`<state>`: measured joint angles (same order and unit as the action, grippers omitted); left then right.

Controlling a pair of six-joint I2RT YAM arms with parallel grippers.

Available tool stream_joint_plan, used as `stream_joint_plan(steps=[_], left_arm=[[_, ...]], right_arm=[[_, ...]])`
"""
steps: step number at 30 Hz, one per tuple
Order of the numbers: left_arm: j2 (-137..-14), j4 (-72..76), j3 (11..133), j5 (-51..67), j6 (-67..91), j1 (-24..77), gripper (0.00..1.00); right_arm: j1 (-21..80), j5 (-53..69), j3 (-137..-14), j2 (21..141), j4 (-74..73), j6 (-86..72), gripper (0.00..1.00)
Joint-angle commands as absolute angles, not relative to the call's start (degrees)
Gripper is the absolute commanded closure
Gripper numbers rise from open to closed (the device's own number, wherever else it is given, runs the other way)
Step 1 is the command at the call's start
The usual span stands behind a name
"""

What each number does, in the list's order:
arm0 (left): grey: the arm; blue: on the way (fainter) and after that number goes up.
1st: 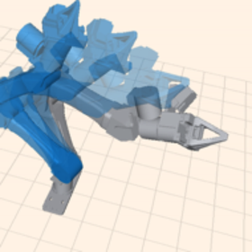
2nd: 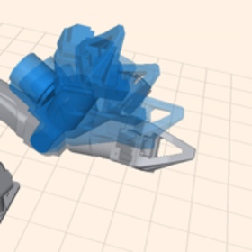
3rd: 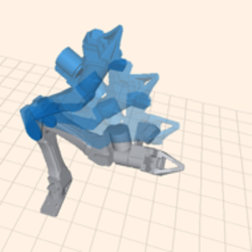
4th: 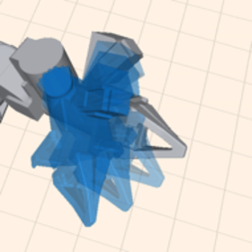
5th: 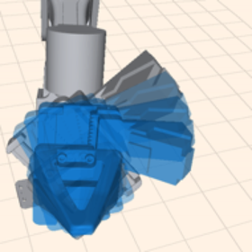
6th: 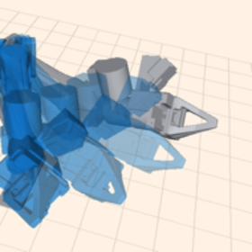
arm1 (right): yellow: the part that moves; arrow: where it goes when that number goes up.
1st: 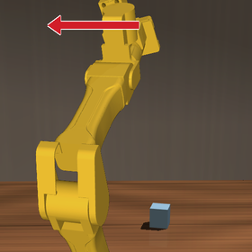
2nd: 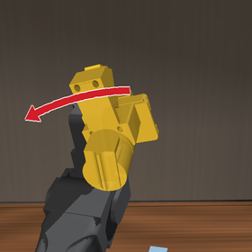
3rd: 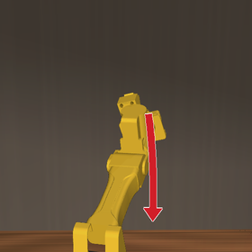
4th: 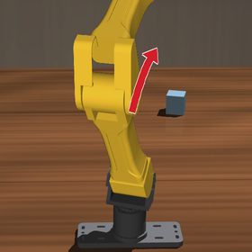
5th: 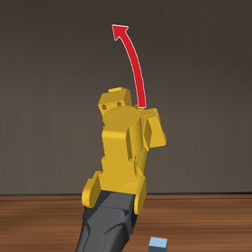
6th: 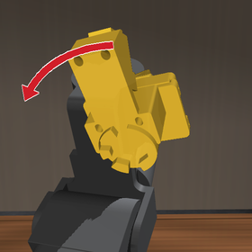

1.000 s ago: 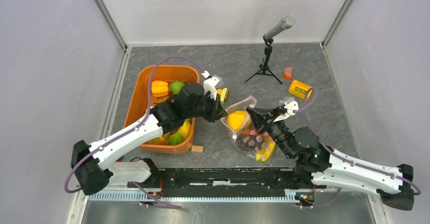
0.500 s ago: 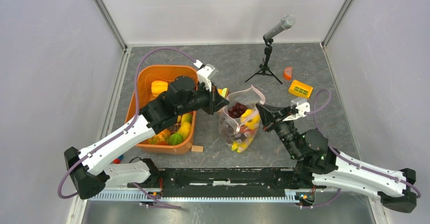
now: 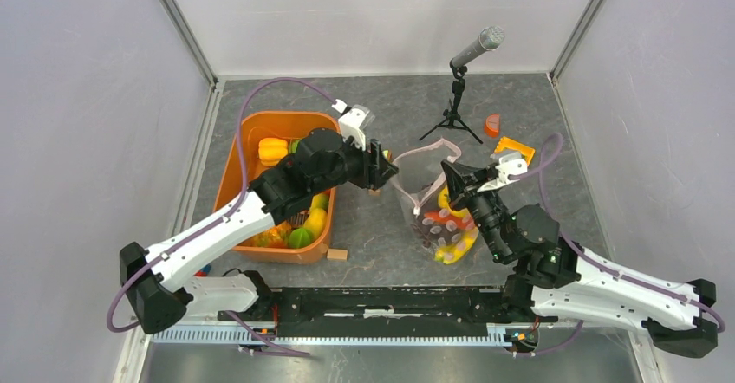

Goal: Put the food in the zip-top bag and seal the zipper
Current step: Adjust the zipper food storage bag at the center of the board, then pick up the fake fruit from the bin.

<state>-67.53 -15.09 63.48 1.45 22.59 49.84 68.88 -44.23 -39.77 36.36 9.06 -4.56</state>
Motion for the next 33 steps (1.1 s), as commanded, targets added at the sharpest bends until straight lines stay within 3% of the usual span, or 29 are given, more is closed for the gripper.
stream_joint_plan(steps=[1,11,24,33], left_arm=[[-66.45,-11.88,60.82,-3.85,24.89,48.97,0.28],[-56.87,-13.82,56.25,-11.95,24.81,46.82,0.00],[-52.44,-23.67,56.49,-19.32,23.34,42.75,0.00],[-54.26,-27.66,55.22,-17.39,27.09,29.43,0.00]], right_arm=[[68.91,-48.15,-40.96,38.45,5.11,-6.35,0.98],[68.91,-38.73,-40.43,45.93,7.39,-10.11,0.99],[68.84,-35.81,-39.84,45.05,8.74,-11.58,0.99],[68.82,-35.60,-39.54,44.15,8.55,-11.35,0.98]])
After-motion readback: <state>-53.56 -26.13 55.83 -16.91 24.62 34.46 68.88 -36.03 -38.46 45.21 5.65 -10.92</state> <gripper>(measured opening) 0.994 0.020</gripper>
